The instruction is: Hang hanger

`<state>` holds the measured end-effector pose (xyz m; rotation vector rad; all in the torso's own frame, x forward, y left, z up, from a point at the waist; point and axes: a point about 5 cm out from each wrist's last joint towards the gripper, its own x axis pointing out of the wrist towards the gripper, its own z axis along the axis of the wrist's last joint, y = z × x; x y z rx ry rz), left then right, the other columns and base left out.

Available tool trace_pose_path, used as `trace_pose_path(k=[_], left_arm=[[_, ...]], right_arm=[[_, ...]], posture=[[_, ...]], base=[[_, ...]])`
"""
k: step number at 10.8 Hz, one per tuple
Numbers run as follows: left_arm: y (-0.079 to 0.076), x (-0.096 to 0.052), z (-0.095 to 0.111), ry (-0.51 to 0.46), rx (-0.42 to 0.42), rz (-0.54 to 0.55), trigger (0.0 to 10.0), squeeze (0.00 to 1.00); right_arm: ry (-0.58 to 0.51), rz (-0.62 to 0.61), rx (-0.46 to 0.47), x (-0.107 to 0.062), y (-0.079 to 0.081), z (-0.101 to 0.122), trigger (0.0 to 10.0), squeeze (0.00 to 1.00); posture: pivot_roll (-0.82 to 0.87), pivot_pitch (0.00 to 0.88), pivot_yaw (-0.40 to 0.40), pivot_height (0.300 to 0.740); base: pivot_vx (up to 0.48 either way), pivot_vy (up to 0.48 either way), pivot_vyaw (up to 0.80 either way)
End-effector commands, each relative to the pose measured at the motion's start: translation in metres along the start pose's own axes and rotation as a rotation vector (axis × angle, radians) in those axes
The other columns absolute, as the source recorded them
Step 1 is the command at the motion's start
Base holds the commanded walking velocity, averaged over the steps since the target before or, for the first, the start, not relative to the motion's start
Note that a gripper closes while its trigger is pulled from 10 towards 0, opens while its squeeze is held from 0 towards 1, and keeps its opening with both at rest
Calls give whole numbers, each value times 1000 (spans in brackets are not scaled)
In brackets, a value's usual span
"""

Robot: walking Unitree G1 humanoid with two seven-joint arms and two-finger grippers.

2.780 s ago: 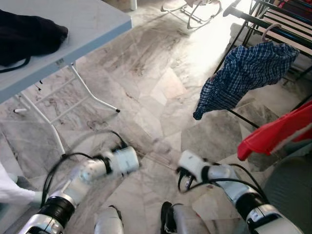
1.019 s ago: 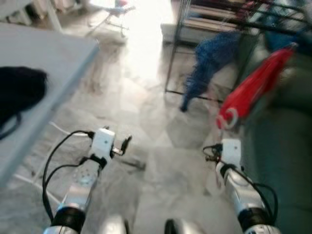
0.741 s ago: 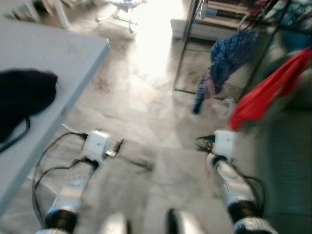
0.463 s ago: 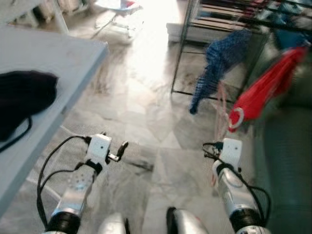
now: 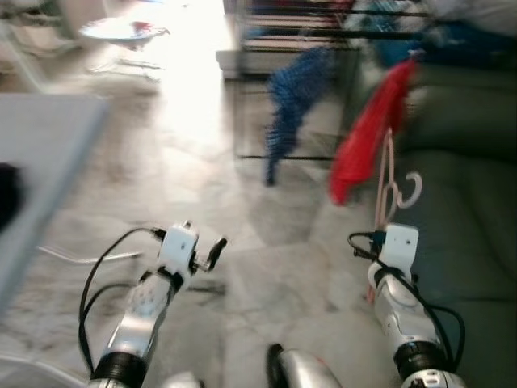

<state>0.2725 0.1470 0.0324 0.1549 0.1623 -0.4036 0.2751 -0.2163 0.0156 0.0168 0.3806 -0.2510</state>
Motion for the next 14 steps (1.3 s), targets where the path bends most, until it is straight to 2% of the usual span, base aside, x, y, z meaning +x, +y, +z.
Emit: trace_pose_path(k=[1, 4, 7, 9, 10, 14], left_arm=[[3, -5, -7, 29, 3, 6, 10000, 0], [0, -2, -5, 28, -8, -4, 10000, 0], [-8, -2, -6, 22, 21, -45, 10000, 0], [-15, -4, -7, 26, 60, -94, 10000, 0], [-17, -5, -7, 19, 37, -99, 10000, 0], [-14, -7, -2, -17, 26, -79, 10000, 0]], right_arm=[[-19, 34, -6, 3, 10, 6, 10000, 0], [-30, 52, -3, 7, 14, 12, 10000, 0], [-43, 49, -27, 6, 14, 11, 10000, 0], [-168, 12, -54, 6, 12, 30, 10000, 0], [-222, 40, -76, 6, 17, 39, 10000, 0], [-113, 114, -43, 5, 29, 20, 10000, 0]], posture=[[-29, 92, -33, 740], [-27, 98, -39, 740], [-25, 101, -44, 740], [-18, 103, -48, 740], [-17, 104, -49, 740], [-5, 112, -52, 740]], base=[[435, 0, 0], [365, 229, 0], [344, 331, 0], [465, 0, 0], [0, 0, 0], [0, 0, 0]])
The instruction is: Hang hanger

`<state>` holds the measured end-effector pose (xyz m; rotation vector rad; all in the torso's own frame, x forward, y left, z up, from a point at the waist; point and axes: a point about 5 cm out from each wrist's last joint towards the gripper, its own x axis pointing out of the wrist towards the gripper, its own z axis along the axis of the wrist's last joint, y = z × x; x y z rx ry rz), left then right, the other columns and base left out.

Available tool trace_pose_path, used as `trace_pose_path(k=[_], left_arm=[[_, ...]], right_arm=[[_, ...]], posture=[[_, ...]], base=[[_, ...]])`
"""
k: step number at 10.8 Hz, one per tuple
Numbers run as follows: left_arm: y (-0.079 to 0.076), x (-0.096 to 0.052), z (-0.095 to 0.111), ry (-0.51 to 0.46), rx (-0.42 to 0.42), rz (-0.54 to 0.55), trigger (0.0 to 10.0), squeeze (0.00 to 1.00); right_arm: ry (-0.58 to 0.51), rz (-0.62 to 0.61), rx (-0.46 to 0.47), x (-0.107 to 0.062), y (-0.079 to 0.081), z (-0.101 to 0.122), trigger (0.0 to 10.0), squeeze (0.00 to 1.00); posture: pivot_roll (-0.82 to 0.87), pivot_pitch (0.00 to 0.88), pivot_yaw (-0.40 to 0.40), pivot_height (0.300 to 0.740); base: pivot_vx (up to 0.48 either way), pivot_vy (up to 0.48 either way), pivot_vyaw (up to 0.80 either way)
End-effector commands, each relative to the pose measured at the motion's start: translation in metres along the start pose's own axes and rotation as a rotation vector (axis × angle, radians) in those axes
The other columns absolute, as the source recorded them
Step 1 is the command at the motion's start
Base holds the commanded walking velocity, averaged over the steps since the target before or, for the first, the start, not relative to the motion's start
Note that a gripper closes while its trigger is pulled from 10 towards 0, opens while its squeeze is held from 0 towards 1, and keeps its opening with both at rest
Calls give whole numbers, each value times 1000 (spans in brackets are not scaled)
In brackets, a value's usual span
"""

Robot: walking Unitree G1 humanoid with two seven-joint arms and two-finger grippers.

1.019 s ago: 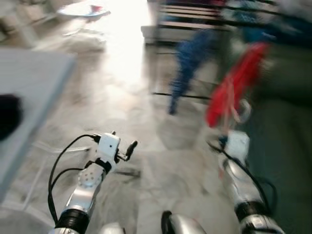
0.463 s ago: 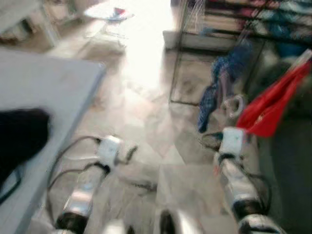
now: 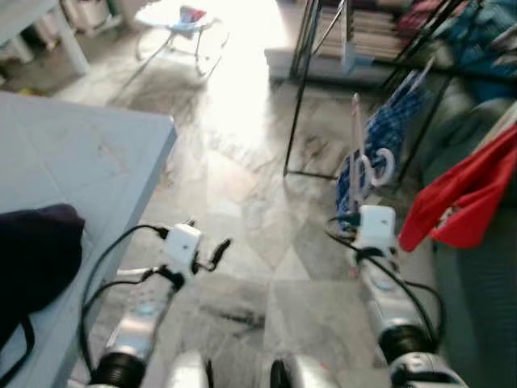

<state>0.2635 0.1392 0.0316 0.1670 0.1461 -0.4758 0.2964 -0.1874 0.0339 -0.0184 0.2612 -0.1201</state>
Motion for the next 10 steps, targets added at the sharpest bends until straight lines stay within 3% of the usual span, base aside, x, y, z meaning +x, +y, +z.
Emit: trace_pose_path(k=[1, 6, 10], left_arm=[[-2, -2, -1, -2, 3, -9, 10000, 0], [-6, 0, 1, -9, -3, -9, 10000, 0], [-10, 5, 2, -13, 13, -26, 10000, 0]], right_arm=[[32, 8, 13, -2, -1, -6, 10000, 0], [100, -11, 70, 4, -3, -7, 10000, 0], [103, -25, 57, 5, -5, -7, 10000, 0]], posture=[[-3, 114, -54, 740], [-9, 113, -66, 740], [-17, 104, -69, 740]], base=[[0, 0, 0], [379, 0, 0], [431, -79, 0]])
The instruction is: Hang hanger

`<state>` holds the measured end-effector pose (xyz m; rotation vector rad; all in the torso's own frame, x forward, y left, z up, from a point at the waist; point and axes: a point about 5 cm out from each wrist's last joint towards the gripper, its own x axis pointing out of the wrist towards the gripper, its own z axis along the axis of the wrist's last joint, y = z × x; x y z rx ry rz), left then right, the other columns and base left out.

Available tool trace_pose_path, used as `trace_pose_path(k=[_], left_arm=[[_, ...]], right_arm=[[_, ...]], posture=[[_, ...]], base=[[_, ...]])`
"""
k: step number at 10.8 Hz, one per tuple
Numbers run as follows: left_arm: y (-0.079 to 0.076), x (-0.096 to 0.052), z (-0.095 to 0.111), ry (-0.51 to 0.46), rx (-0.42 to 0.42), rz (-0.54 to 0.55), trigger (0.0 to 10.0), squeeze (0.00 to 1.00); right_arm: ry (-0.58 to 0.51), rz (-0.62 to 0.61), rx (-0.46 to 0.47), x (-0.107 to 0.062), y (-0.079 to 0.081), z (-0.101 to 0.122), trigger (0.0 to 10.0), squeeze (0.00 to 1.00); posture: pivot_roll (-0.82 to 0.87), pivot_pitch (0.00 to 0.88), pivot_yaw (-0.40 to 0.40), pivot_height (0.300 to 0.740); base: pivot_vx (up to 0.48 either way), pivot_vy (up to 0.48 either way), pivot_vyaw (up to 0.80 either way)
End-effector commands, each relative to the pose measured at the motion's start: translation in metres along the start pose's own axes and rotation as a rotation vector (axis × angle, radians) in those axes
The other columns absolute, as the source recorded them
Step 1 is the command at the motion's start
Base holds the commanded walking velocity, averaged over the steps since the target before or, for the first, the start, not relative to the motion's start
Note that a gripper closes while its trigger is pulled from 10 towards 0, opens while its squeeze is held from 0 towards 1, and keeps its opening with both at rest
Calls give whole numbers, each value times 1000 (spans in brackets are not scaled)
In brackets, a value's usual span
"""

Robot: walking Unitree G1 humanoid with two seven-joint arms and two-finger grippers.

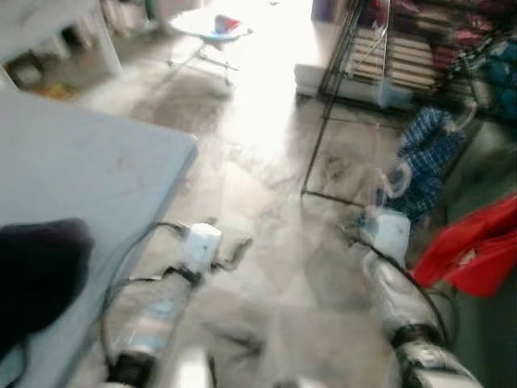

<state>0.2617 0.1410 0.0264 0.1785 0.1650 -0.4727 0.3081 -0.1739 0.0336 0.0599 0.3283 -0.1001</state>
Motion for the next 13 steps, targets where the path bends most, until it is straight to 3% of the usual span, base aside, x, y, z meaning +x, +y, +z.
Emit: trace_pose_path(k=[1, 4, 6, 10, 13], left_arm=[[-11, 7, 8, -33, 0, -26, 10000, 0], [-12, 8, 7, -32, -29, -20, 10000, 0], [-13, 8, 5, -22, -26, -22, 10000, 0], [-13, 8, 4, -17, -19, -28, 10000, 0], [-13, 7, 3, -13, -11, -34, 10000, 0]], right_arm=[[30, -58, -12, -4, -21, -8, 10000, 0], [25, -71, -20, -3, -24, -6, 10000, 0], [9, -94, -29, -2, -27, -2, 10000, 0], [1, -255, -23, -3, -51, 1, 10000, 0], [-12, -282, -14, -3, -52, 2, 10000, 0]], posture=[[-18, 102, -71, 740], [-21, 101, -75, 740], [-25, 104, -78, 740], [-23, 106, -75, 740], [-19, 109, -71, 740]], base=[[386, -281, 0], [360, 0, 0], [0, 0, 0], [0, 0, 0], [0, 0, 0]])
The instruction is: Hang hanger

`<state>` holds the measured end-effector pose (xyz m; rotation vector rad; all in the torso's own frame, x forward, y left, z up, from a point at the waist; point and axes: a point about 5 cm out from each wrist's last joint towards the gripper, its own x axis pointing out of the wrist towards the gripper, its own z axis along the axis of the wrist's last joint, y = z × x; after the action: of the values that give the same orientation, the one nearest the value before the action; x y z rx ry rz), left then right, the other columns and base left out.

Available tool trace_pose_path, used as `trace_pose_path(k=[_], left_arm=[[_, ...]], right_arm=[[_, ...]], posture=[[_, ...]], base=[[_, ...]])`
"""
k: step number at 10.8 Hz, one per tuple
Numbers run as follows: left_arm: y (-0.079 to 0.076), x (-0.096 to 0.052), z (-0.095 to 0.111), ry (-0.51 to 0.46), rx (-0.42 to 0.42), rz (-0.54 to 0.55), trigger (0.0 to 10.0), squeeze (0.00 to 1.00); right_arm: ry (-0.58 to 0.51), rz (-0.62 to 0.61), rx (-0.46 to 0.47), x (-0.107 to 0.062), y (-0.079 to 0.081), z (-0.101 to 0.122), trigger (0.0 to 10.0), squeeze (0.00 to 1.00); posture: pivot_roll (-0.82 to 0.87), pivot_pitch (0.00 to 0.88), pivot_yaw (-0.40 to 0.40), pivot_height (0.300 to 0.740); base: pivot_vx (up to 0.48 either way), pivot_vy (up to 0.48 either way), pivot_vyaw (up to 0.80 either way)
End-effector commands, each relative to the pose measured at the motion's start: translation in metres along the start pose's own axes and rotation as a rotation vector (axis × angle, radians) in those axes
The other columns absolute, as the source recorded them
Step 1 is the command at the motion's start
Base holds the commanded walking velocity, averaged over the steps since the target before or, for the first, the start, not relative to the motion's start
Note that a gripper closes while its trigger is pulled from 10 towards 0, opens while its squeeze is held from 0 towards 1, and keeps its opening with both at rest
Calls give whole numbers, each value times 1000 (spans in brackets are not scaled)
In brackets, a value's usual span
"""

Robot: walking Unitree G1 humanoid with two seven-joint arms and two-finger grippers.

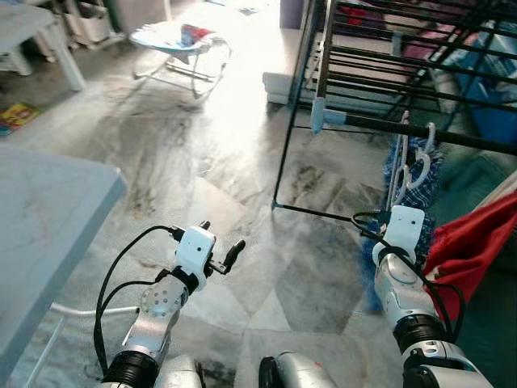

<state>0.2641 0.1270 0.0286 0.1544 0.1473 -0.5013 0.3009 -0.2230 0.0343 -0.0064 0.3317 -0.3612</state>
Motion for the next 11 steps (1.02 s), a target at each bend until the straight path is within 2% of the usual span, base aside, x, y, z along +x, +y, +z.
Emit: trace_pose_path(k=[1, 3, 6, 9, 10, 11], left_arm=[[-1, -2, -3, 14, 9, -7, 10000, 0], [0, -3, -3, 18, 14, -8, 10000, 0], [0, -4, -4, 26, 24, -19, 10000, 0], [7, -5, -6, 42, 31, 29, 10000, 0], [11, -7, -4, 28, 29, 39, 10000, 0], [17, -8, -5, 33, 24, 56, 10000, 0]], right_arm=[[15, -66, 43, 0, -12, -4, 10000, 0], [51, -150, 81, 1, -32, -10, 10000, 0], [38, -170, 78, 2, -41, -8, 10000, 0], [66, 58, 26, 0, -4, -12, 10000, 0], [66, 96, 5, -1, 3, -13, 10000, 0], [27, 154, -45, -2, 13, -8, 10000, 0]], posture=[[-16, 112, -68, 740], [-14, 115, -62, 740], [-18, 116, -54, 740], [-8, 118, -60, 740], [-6, 119, -62, 740], [-2, 124, -60, 740]], base=[[0, 0, 0], [0, 0, 0], [0, 0, 0], [0, 0, 0], [0, 0, 0], [0, 0, 0]])
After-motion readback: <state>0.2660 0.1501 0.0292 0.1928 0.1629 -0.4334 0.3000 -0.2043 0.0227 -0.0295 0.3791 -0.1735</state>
